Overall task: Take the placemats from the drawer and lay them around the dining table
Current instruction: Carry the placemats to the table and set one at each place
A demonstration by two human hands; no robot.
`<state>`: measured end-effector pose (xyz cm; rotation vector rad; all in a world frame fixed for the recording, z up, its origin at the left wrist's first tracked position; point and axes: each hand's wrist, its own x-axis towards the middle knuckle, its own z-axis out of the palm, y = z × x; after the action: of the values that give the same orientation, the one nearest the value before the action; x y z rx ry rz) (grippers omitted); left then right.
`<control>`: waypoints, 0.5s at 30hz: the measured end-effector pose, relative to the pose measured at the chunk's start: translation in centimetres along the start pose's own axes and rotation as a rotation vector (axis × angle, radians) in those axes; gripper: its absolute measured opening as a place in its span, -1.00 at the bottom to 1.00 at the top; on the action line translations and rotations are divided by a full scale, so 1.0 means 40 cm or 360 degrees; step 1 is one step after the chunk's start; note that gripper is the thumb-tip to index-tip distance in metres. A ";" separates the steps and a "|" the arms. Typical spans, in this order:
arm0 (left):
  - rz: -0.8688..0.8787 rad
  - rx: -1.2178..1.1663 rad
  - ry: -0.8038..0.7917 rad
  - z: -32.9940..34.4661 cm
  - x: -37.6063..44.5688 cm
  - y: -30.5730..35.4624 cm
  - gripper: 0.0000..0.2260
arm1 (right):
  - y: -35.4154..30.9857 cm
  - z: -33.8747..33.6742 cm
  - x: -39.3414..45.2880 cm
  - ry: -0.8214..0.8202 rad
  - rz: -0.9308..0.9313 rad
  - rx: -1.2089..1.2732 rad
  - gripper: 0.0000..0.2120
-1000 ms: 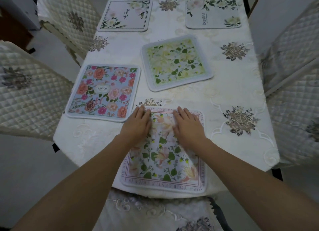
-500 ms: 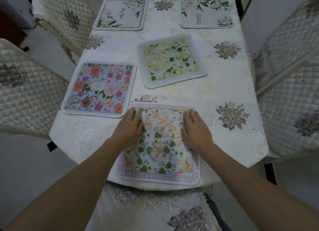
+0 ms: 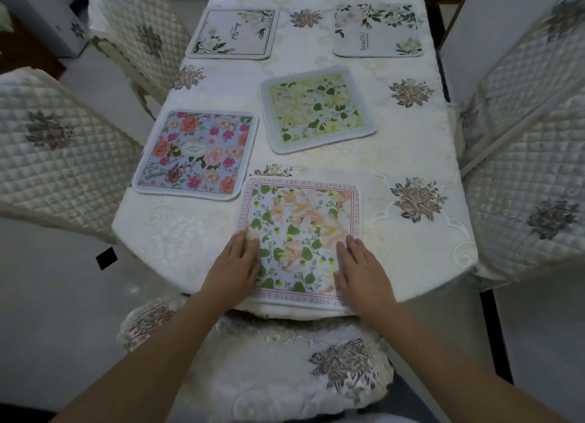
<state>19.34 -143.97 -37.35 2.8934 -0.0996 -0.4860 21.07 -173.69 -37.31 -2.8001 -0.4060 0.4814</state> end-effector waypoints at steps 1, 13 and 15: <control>-0.0003 0.0002 -0.0007 0.003 -0.019 0.003 -0.47 | 0.000 0.004 -0.019 0.0005 -0.0008 0.0007 -0.44; 0.0088 0.0071 -0.0191 -0.033 -0.114 0.058 -0.56 | -0.036 -0.005 -0.089 -0.0044 -0.0026 -0.0023 -0.46; 0.0246 0.0118 -0.0197 -0.036 -0.121 0.095 -0.59 | -0.077 -0.011 -0.074 -0.0091 -0.0160 -0.0008 -0.50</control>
<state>15.14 -146.92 -33.69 2.8948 -0.3649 -0.6445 17.84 -171.88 -35.13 -2.7598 -0.5581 0.5388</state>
